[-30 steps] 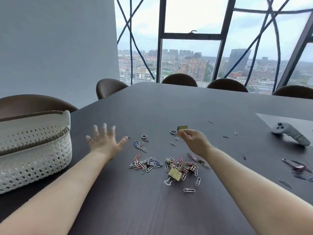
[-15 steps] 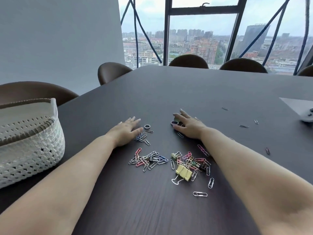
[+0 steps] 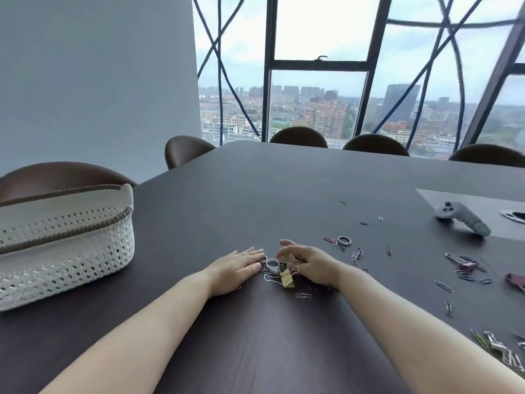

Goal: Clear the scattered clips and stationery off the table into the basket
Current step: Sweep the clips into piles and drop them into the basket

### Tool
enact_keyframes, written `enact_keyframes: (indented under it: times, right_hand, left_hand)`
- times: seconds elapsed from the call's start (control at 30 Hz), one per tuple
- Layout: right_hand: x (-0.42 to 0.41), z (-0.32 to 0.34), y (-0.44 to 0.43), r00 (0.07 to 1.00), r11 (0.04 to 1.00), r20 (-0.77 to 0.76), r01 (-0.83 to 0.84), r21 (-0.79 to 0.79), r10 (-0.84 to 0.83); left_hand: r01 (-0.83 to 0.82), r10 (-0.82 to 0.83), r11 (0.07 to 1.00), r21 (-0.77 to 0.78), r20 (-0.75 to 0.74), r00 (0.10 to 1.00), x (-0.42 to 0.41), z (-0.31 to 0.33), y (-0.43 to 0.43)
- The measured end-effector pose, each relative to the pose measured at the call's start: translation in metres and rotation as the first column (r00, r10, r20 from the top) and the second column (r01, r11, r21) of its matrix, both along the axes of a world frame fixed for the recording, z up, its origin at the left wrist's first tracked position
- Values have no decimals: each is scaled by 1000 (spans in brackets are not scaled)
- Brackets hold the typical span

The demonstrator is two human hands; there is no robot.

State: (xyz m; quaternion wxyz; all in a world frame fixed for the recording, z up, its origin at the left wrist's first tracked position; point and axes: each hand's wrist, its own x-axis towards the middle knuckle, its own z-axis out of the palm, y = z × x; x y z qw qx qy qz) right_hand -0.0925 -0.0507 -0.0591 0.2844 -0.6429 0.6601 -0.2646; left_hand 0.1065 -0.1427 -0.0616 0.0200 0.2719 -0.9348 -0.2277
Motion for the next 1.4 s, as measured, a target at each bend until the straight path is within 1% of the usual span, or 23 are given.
enact_keyframes:
  times: [0.13,0.2,0.27,0.33,0.37,0.4,0.43,0.47,0.53,0.57,0.6,0.63,0.73,0.8,0.9,1.03,1.17,1.23,1.33,1.4]
  right_hand:
    - [8,1,47,998,1000,54,15,-9,-15]
    - [9,4,66,998,1000,60,9,9,-10]
    - [8,8,82,996,999,76,41,-14,-39]
    - [5,13,99,980,982,127,166,-86,-154]
    - [3,16,107,965,958,109,252,-139,-238]
    - [-2,16,116,946,928,41,322,-187,-320]
    - [-7,15,124,923,912,-64,360,-197,-378]
    - [-11,14,132,899,914,-182,374,-160,-399]
    - [-13,4,143,851,922,-388,386,9,-353]
    - [-10,-1,145,834,919,-452,388,73,-316]
    - [-5,-7,143,823,918,-486,385,96,-294]
    - [1,-10,137,816,921,-499,381,84,-292]
    - [11,-12,111,820,940,-488,342,0,-299]
    - [10,-12,94,833,956,-485,293,-21,-266]
    - [2,-11,77,846,967,-476,252,-39,-240]
    - [-2,-9,69,810,936,-469,322,-145,-351]
    - [-2,-10,73,740,889,-495,406,-211,-455]
    - [0,-9,74,712,870,-504,444,-217,-489]
    - [2,-9,74,708,860,-495,469,-203,-503]
    - [4,-10,75,708,860,-497,467,-205,-502]
  left_hand:
    - [5,-5,1000,17,-34,999,6,3,44]
    - [6,1,997,79,-85,996,8,5,63]
    - [17,-1,990,139,-117,993,8,6,79]
    - [26,-13,993,111,-117,993,4,4,92]
    - [14,-6,998,69,-114,994,1,2,98]
    - [-13,15,1000,19,-111,994,-3,-1,102]
    - [-52,49,998,-30,-105,993,-6,-4,104]
    - [-94,88,993,-70,-90,992,-10,-6,105]
    - [-157,153,979,-127,-41,987,-18,-8,102]
    - [-170,170,975,-144,-16,985,-23,-8,99]
    - [-173,176,972,-157,4,984,-29,-8,95]
    - [-170,175,971,-168,19,984,-34,-7,91]
    - [-174,178,965,-197,4,984,-46,-6,76]
    - [-210,200,957,-201,-70,977,-48,-8,67]
    - [-283,249,926,-251,-157,956,-48,-11,63]
    - [-342,302,899,-273,-179,936,-46,-12,67]
    - [-317,272,914,-252,-196,942,-43,-10,72]
    - [-309,265,909,-279,-184,947,-42,-9,76]
    - [-315,264,888,-335,-190,946,-42,-7,80]
    - [-333,272,878,-344,-215,938,-42,-7,82]
